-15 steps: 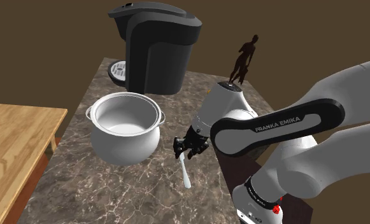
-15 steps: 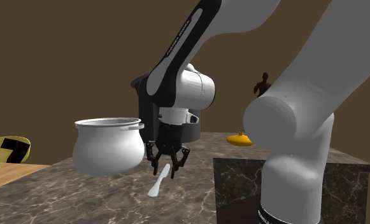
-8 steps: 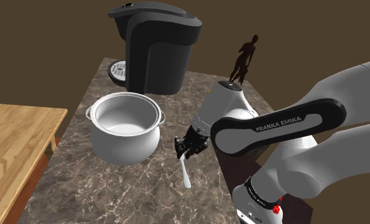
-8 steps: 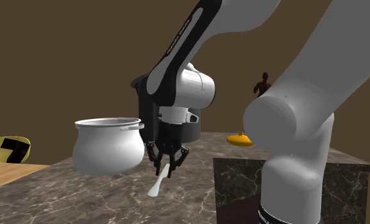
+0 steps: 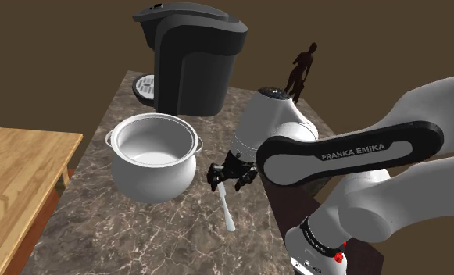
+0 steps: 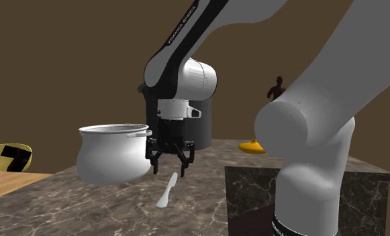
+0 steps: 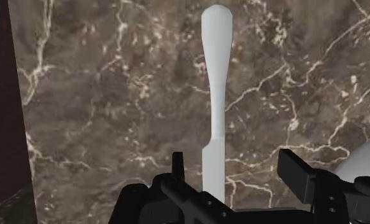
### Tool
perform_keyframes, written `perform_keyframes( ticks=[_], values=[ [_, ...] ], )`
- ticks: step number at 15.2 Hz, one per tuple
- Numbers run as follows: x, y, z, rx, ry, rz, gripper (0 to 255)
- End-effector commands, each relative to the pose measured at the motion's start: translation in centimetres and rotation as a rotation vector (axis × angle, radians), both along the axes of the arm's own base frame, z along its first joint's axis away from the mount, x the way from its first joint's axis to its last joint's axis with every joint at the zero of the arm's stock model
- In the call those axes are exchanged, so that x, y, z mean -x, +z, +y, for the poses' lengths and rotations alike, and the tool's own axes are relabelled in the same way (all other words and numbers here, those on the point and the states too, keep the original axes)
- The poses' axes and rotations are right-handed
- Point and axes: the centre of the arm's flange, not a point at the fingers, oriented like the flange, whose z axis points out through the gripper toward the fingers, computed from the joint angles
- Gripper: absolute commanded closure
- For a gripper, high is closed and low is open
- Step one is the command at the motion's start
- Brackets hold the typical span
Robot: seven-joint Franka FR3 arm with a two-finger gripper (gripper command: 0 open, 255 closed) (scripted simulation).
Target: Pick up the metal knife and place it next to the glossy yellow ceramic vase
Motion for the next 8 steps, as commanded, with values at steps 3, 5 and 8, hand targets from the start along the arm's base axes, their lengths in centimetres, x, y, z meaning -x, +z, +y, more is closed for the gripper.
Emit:
perform_keyframes(
  ticks=[3, 5, 8],
  values=[
    [0.2, -0.3, 2.5, 0.107, -0.008, 0.067, 0],
    [0.2, -1.3, 2.5, 0.107, -0.008, 0.067, 0],
    [0.3, -2.9, 2.4, 0.107, -0.008, 0.067, 0]
  ],
)
